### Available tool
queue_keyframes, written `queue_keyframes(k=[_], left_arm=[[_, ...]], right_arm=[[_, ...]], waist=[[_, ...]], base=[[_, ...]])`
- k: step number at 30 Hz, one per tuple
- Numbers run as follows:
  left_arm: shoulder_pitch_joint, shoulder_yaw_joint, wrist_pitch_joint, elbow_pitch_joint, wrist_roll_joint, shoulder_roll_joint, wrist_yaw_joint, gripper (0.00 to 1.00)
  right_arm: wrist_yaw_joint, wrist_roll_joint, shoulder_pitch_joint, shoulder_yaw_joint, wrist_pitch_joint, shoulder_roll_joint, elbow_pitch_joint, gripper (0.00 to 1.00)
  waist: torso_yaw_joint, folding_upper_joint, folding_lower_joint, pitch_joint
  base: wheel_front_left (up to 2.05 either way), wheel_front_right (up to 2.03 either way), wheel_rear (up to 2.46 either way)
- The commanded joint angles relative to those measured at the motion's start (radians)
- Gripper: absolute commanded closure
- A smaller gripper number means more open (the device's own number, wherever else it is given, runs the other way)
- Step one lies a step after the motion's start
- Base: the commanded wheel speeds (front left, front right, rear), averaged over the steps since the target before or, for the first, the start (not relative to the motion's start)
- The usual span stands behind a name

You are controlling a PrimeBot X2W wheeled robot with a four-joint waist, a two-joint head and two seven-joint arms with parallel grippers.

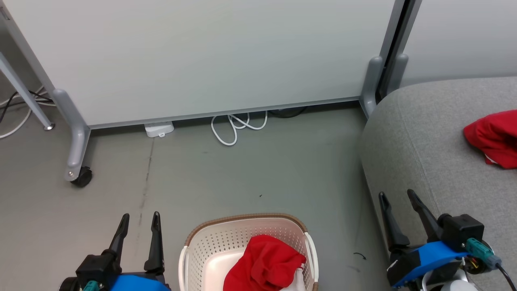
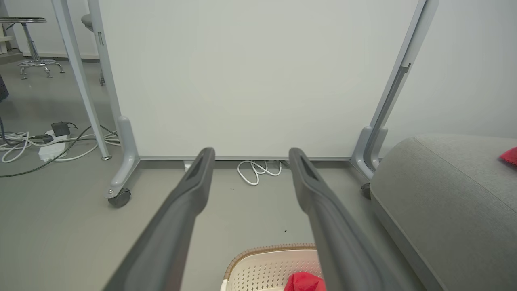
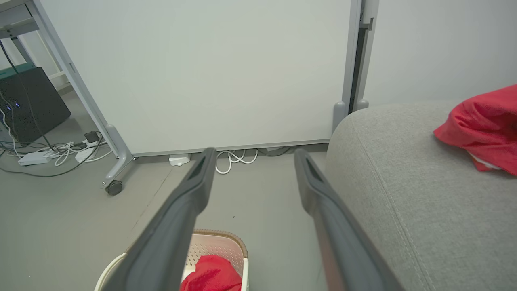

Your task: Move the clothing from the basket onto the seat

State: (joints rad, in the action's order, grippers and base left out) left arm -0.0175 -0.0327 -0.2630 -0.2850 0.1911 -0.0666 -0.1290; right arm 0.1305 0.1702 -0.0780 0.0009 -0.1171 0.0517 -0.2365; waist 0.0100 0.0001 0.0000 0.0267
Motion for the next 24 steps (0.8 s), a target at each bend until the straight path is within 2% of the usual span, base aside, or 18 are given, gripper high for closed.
queue_keyframes(k=[1, 8, 24], left_arm=[[0.019, -0.001, -0.003, -0.003, 0.002, -0.007, -0.001, 0.00], [0.091, -0.054, -0.003, -0.053, 0.028, -0.031, -0.001, 0.00], [0.386, -0.267, -0.003, -0.320, 0.143, -0.101, -0.001, 0.00]], right_arm=[[0.000, 0.001, -0.013, 0.002, -0.004, -0.002, 0.002, 0.00], [0.000, -0.003, -0.044, 0.020, -0.003, -0.002, 0.025, 0.00], [0.000, 0.013, -0.197, 0.098, -0.030, -0.001, 0.061, 0.00]], waist=[[-0.004, -0.0001, 0.0000, 0.007], [-0.034, -0.0001, 0.0000, 0.083], [-0.198, -0.0001, 0.0000, 0.445]], base=[[0.00, 0.00, 0.00], [0.00, 0.00, 0.00], [0.00, 0.00, 0.00]])
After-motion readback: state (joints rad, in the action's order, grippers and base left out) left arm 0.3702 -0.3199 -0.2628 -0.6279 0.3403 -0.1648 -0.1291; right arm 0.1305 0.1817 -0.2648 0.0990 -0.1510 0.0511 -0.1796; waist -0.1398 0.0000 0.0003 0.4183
